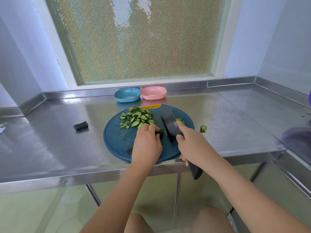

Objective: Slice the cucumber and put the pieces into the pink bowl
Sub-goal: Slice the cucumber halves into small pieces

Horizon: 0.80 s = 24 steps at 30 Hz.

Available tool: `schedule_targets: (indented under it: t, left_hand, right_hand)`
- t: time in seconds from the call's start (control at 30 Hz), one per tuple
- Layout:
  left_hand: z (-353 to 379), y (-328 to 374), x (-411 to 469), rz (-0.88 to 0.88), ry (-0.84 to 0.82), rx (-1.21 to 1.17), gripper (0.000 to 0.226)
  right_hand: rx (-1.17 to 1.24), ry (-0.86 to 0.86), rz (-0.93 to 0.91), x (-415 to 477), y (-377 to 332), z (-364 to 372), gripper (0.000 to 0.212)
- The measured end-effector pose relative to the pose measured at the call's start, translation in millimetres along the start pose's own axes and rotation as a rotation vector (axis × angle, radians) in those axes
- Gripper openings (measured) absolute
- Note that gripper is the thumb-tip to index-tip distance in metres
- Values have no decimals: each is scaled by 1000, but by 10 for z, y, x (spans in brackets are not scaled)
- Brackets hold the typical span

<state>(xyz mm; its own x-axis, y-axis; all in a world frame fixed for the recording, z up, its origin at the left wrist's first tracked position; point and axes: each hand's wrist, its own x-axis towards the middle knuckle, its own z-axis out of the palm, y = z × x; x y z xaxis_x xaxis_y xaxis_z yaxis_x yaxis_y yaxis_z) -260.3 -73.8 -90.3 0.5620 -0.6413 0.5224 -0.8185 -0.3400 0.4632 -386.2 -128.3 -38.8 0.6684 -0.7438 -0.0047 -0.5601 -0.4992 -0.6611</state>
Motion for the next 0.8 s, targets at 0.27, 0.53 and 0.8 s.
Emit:
schedule_targets:
  t: [0.27, 0.53, 0.8]
  left_hand:
    - [-5, 1, 0, 23, -7, -5, 16]
    - [-14, 3, -2, 44, 0, -18, 17]
    - [-7, -5, 4, 37, -10, -24, 19]
  right_hand:
    - [41, -26, -40, 3, -60, -48, 54]
    - [-56, -47, -19, -7, -115, -55, 57]
    - [-249, -38, -36, 17, -205, 27, 65]
